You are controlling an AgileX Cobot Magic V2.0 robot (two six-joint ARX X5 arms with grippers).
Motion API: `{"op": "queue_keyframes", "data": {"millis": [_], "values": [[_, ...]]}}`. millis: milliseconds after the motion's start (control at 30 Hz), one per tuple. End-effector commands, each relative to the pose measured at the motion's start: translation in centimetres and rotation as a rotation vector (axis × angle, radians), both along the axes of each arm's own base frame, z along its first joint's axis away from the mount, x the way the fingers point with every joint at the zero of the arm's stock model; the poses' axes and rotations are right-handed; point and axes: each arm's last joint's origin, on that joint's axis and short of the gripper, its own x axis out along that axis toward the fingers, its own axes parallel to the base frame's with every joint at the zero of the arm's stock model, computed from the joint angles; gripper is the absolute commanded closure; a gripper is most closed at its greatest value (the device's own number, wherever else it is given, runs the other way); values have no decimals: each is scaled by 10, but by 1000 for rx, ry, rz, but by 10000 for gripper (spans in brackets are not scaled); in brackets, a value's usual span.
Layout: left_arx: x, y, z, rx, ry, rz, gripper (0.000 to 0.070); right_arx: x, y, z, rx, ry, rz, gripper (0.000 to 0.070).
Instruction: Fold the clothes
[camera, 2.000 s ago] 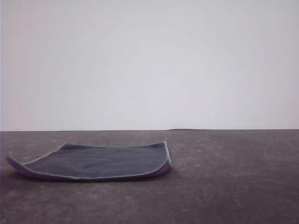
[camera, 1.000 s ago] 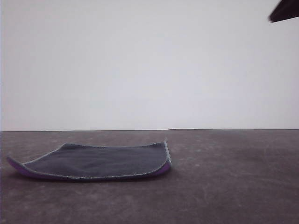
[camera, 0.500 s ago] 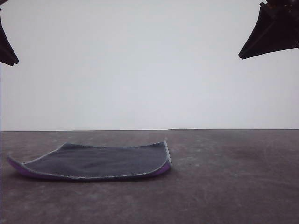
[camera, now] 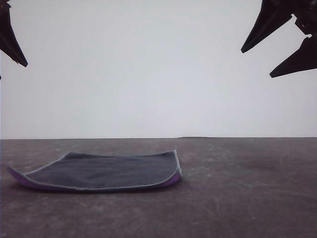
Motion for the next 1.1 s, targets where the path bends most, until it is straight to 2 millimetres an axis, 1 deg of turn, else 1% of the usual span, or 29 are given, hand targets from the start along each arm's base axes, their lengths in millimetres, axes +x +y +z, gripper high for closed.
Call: {"op": "queue_keyframes", "data": {"millis": [0,167,367,467,567,667,800,967,1067], "values": [[8,0,1,4,-8,-10,334,7,2,-2,-7,-10,14,127],[35,0,-19,-5,24,-6,334,30,14,-24,27,34,61,128],[75,-1,-56,-86,73,-41,346,72,36,-56,155,75,109,131],[95,-1,-73,-102,116,-48,346,94,49,-71,176,111,128,132],[116,0,-87,-98,154,-57,346,115,62,-83,171,140,147,132],[137,1,-95,-101,185,-63,346,135,73,-92,170,158,159,133],[161,2,-102,-115,208,-75,346,154,81,-101,176,184,156,134],[185,2,-109,-124,225,-86,346,170,89,-109,187,204,153,139],[194,2,-117,-120,246,-97,346,174,93,-114,188,216,154,139]]}}
